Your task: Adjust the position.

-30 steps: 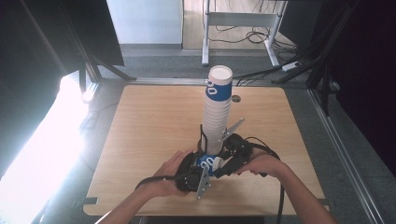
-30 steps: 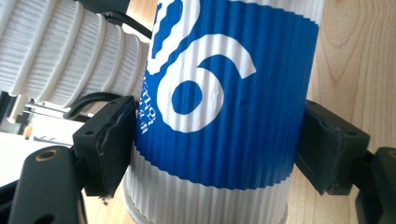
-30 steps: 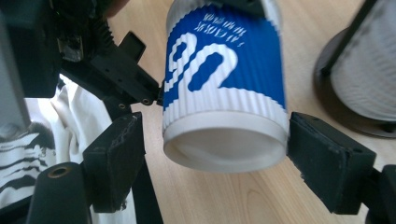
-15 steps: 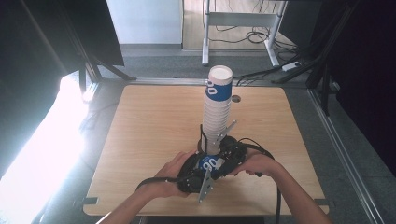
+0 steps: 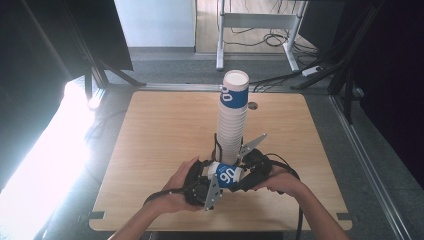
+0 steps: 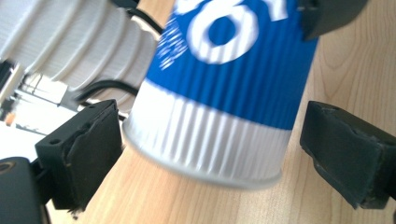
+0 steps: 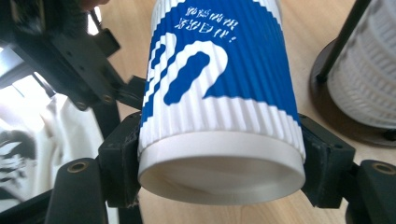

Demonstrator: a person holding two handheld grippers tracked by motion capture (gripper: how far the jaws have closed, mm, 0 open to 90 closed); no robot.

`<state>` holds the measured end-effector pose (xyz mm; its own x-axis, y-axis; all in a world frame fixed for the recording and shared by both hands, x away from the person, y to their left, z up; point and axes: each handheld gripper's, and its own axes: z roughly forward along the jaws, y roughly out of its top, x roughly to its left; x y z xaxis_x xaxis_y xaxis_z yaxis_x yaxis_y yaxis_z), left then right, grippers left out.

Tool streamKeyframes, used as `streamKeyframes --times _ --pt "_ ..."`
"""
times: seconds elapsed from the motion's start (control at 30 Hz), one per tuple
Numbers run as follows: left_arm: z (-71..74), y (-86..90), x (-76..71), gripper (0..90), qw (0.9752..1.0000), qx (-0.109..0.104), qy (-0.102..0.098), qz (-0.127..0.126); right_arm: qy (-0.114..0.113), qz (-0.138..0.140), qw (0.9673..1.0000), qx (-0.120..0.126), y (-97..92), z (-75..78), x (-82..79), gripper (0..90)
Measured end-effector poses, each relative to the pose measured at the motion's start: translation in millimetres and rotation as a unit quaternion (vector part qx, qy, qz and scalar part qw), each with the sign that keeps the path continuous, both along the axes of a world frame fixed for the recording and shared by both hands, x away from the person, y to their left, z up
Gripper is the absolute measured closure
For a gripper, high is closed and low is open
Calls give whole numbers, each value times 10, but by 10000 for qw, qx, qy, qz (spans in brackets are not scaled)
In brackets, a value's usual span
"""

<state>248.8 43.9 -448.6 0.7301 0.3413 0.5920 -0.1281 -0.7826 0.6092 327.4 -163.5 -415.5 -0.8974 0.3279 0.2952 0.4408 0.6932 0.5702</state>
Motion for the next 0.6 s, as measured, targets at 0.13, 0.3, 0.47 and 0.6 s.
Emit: streamKeyframes --times 0.13,0.3,0.47,0.6 --pt "56 118 12 56 9988 -397 185 238 -247 -150 9992 263 -39 -18 -56 281" --pt "122 280 26 60 9914 -1075 520 538 -618 -404 9953 627 -76 -48 -117 281" --pt "132 400 25 64 9789 -1654 918 775 -872 -643 9882 1082 -112 -65 -176 281" --pt "103 429 3 63 9723 -1886 1097 833 -1075 -796 9814 1379 -121 -91 -239 281"
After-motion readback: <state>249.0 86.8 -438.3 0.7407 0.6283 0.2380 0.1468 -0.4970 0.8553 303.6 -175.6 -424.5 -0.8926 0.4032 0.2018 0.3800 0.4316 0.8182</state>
